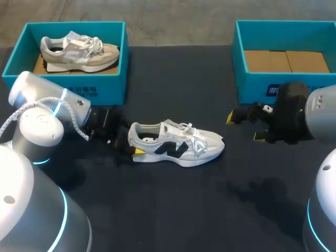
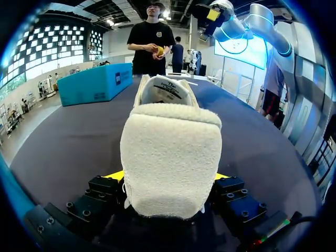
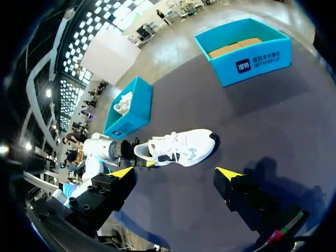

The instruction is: Take the shoe out of the shoebox, open the shoe tongue, remove and reinsert the insole, then place the shoe into the shoebox

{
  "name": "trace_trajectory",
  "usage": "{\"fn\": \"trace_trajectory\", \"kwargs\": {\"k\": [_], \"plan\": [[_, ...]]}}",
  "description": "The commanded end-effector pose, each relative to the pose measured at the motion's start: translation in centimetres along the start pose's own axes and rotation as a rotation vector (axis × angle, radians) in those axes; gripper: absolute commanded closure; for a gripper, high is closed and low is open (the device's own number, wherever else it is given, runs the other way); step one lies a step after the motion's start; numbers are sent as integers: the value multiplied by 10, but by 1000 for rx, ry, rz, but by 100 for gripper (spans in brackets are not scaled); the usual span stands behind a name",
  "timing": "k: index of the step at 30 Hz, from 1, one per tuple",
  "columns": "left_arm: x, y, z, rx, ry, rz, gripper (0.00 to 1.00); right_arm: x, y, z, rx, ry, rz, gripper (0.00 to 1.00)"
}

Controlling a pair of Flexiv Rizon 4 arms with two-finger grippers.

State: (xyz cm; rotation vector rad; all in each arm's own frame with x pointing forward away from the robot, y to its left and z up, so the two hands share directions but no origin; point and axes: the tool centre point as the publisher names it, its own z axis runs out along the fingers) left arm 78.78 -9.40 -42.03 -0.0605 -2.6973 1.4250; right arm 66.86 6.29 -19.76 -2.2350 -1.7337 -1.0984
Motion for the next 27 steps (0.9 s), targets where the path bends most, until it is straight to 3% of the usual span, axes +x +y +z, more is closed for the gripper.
{"fn": "trace_trajectory", "kwargs": {"k": [1, 24, 27], "plan": [[0, 4, 5, -3, 1, -1, 100, 1, 0, 5, -4, 0, 2, 0], [0, 4, 5, -3, 1, -1, 100, 2, 0, 7, -5, 1, 4, 0], [0, 4, 5, -3, 1, -1, 100, 7, 0, 11, 5, -46, -6, 0]]}}
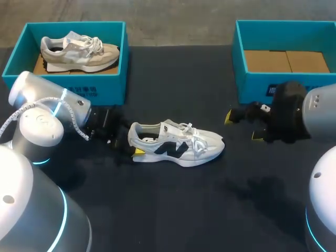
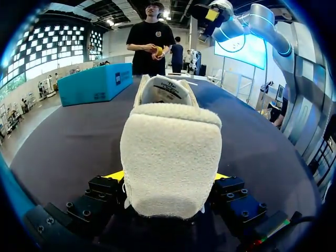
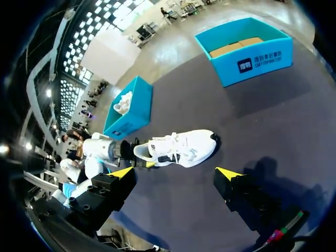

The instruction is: Take the shoe out of the shoebox, open the shoe tongue, remove and reinsert the insole, then place the shoe into the shoebox

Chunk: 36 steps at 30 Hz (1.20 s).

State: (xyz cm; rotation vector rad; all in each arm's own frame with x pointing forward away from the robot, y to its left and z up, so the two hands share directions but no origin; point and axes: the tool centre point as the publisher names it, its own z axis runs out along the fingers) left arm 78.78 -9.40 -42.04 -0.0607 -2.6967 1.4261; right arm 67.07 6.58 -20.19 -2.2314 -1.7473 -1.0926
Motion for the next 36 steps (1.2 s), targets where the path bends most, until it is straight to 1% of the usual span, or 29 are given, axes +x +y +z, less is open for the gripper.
{"fn": "trace_trajectory", "kwargs": {"k": [1, 8, 11, 15, 16, 20, 22, 27, 33, 36], "plan": [[0, 4, 5, -4, 1, -1, 100, 8, 1, 7, 3, -42, 4, 0], [0, 4, 5, -4, 1, -1, 100, 19, 5, 13, 14, -101, 11, 0], [0, 4, 5, -4, 1, -1, 100, 28, 8, 16, 21, -156, -1, 0], [0, 4, 5, -4, 1, -1, 100, 38, 12, 21, 32, -200, -8, 0], [0, 4, 5, -4, 1, -1, 100, 42, 13, 23, 34, -232, -20, 0], [0, 4, 5, -4, 1, -1, 100, 53, 15, 31, 47, -291, -41, 0], [0, 4, 5, -4, 1, -1, 100, 57, 15, 36, 61, -330, -49, 0], [0, 4, 5, -4, 1, -1, 100, 63, 12, 47, 73, -391, -45, 0], [0, 4, 5, -4, 1, -1, 100, 68, 4, 62, 78, -412, -44, 0], [0, 4, 5, -4, 1, -1, 100, 73, -1, 69, 81, -442, -45, 0]]}}
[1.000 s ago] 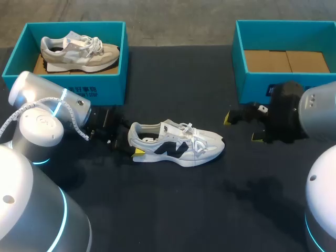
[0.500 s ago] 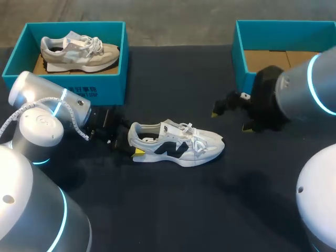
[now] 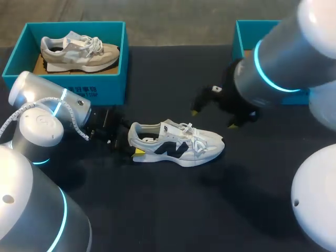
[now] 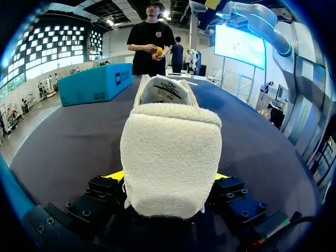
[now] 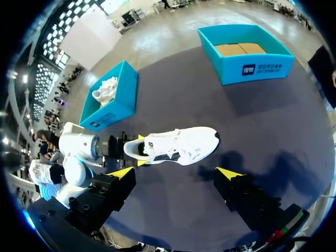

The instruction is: Take the shoe out of the shoebox, open the shoe tongue, remove and reinsert the insole, then place the shoe into the shoebox

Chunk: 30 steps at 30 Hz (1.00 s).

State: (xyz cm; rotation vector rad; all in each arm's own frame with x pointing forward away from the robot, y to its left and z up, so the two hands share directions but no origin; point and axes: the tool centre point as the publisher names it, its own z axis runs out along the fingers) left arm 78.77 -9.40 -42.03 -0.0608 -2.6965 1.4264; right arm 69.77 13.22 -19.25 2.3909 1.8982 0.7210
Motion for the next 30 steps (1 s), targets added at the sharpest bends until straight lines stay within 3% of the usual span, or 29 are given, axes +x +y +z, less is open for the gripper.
{"fn": "trace_trajectory", "kwargs": {"k": [1, 20, 30], "plan": [[0, 4, 5, -4, 1, -1, 100, 24, -4, 29, 1, -179, -2, 0], [0, 4, 5, -4, 1, -1, 100, 55, -28, 79, 51, -257, 1, 0], [0, 4, 5, -4, 1, -1, 100, 52, -28, 98, 41, -310, -23, 0]]}}
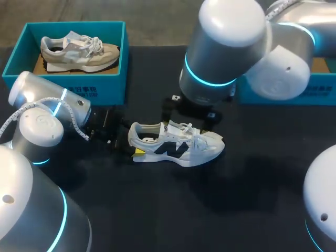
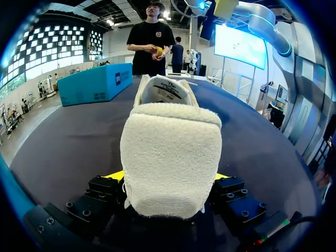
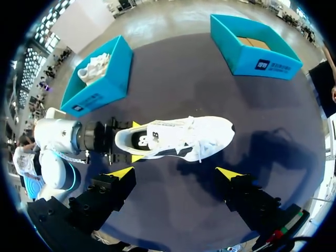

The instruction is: Take the shoe out of the shoebox, open the shoe tongue, remove and reinsert the insole, then place the shoe into the shoebox

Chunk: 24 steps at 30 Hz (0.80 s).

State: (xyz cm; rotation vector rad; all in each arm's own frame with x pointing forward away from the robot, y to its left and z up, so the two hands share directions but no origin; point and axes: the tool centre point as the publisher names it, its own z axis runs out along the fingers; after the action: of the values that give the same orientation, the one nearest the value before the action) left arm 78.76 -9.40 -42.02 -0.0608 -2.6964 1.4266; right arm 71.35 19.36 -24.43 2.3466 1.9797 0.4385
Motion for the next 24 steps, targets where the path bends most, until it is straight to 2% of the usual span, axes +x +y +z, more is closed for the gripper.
{"fn": "trace_trajectory", "kwargs": {"k": [1, 4, 24], "plan": [[0, 4, 5, -4, 1, -1, 100, 16, -8, 30, -45, -164, 49, 0], [0, 4, 5, -4, 1, -1, 100, 17, -9, 36, -39, -185, 29, 0], [0, 4, 5, -4, 1, -1, 100, 17, -9, 36, -39, -185, 29, 0]]}}
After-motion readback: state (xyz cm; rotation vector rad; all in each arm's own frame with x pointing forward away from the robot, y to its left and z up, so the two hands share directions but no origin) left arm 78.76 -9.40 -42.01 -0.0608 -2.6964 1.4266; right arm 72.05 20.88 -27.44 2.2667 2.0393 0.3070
